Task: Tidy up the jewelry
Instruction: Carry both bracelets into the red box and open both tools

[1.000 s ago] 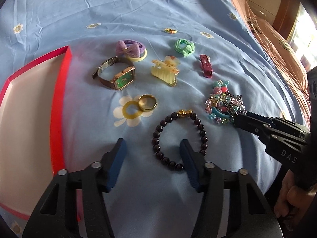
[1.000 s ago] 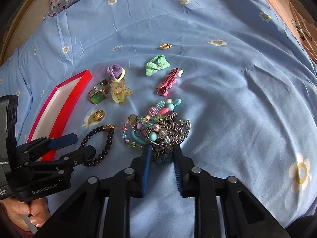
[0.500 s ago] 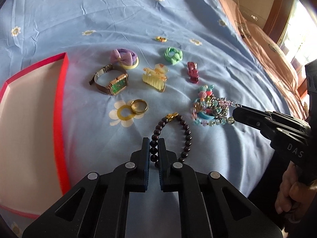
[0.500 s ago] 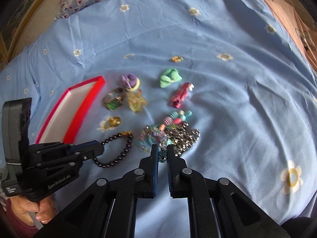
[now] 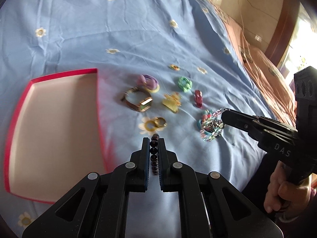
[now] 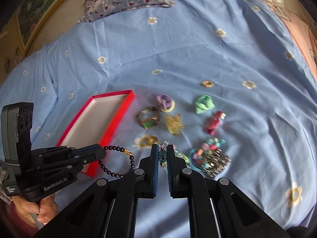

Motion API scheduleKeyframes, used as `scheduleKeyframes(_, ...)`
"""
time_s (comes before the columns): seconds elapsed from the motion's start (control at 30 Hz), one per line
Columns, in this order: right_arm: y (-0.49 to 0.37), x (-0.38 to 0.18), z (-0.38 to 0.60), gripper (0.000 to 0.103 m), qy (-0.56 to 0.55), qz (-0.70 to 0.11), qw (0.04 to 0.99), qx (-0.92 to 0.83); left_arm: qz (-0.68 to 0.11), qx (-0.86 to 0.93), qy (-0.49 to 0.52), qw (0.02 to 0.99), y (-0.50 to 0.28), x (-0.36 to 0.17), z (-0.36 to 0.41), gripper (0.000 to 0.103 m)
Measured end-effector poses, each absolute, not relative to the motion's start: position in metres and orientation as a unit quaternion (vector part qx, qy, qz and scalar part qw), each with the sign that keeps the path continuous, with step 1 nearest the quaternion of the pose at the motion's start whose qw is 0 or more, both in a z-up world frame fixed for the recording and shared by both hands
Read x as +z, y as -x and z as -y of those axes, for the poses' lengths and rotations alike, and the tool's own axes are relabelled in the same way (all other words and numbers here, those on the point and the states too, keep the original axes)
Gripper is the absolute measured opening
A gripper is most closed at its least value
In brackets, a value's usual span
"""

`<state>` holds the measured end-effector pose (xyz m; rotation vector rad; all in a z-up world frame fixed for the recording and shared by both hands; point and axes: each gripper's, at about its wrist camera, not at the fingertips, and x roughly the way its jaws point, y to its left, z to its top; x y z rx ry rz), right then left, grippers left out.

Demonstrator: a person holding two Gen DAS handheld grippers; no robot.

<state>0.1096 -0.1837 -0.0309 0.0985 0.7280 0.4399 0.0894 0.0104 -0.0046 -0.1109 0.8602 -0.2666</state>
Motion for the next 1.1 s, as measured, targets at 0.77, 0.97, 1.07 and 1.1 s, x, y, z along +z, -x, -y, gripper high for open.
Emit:
scheduleKeyframes(0.77,-0.152,-0.018,0.024,0.007,-0.008,-0.354,0.862,0.362,-0.39,-0.002,0.119,0.913,-0.097,0.008,-0.16,0.006)
scheduleKeyframes(0.97,-0.167,-0.035,-0.024,0.007,-0.005,-0.379,0.838,0.394,-0.408,0.012,0.149,0.901,-0.107,-0.014,-0.193,0.006)
scheduleKeyframes(1.07,-0.176,-0.05,-0.039,0.007,0.004,-0.394,0.83,0.395,-0.419,0.024,0.157,0.894,-0.11,-0.028,-0.205,0.006)
scheduleKeyframes(1.1,-0.179,-0.055,-0.041,0.007,0.005,-0.399,0.829,0.393,-0.423,0.03,0.161,0.891,-0.111,-0.034,-0.209,0.006)
